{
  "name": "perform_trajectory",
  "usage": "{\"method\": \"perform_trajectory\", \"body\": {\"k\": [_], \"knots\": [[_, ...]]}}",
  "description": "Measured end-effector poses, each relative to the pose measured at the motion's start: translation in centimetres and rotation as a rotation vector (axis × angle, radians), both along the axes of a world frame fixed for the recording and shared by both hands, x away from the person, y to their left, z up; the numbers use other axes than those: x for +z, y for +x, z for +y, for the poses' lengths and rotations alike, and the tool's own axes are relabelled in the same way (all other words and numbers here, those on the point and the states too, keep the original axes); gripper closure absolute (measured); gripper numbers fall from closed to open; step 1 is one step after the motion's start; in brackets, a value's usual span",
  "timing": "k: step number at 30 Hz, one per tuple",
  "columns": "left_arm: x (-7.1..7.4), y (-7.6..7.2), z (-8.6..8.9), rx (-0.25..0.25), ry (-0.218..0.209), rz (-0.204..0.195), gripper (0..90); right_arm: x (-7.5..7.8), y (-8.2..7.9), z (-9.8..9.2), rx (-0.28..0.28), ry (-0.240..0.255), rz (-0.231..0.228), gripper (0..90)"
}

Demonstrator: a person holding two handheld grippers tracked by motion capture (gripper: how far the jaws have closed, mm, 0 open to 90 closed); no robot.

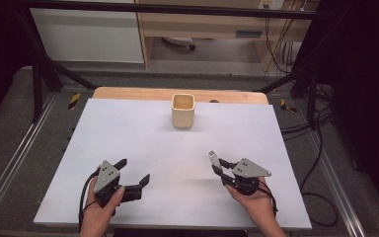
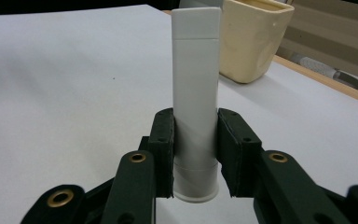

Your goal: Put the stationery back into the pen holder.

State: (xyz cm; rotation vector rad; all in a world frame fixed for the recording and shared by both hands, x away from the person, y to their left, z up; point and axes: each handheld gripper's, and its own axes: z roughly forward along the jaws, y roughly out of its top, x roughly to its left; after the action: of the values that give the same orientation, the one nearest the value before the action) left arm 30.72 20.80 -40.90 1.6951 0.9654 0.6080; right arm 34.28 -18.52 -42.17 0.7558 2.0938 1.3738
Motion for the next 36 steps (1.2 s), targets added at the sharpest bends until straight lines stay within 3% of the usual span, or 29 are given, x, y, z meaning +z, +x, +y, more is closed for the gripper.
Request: {"method": "perform_trajectory", "body": {"k": [5, 8, 12, 18, 28, 36], "knots": [[-0.2, -0.1, 1.3, 0.042, -0.003, -0.006, 6.5, 0.3, -0.1, -0.1, -0.001, 0.024, 0.0, 68.0], [0.0, 0.0, 1.9, 0.065, -0.013, -0.007, 6.5, 0.3, -0.2, -0.3, 0.004, 0.064, 0.022, 68.0], [0.2, 0.0, 2.7, 0.064, -0.005, -0.018, 6.1, 0.3, -0.3, -0.3, 0.009, 0.065, 0.02, 68.0], [0.2, 0.2, 3.7, 0.068, -0.029, -0.005, 5.8, 0.3, -0.1, -0.3, 0.001, 0.091, 0.041, 68.0], [0.0, 0.1, 3.0, 0.047, 0.016, -0.003, 5.8, 1.0, 1.4, 0.5, 0.01, 0.171, 0.107, 68.0], [-0.1, 0.2, 3.1, 0.062, 0.013, 0.006, 6.0, 3.2, 3.0, 0.1, -0.03, 0.227, 0.086, 68.0]]}}
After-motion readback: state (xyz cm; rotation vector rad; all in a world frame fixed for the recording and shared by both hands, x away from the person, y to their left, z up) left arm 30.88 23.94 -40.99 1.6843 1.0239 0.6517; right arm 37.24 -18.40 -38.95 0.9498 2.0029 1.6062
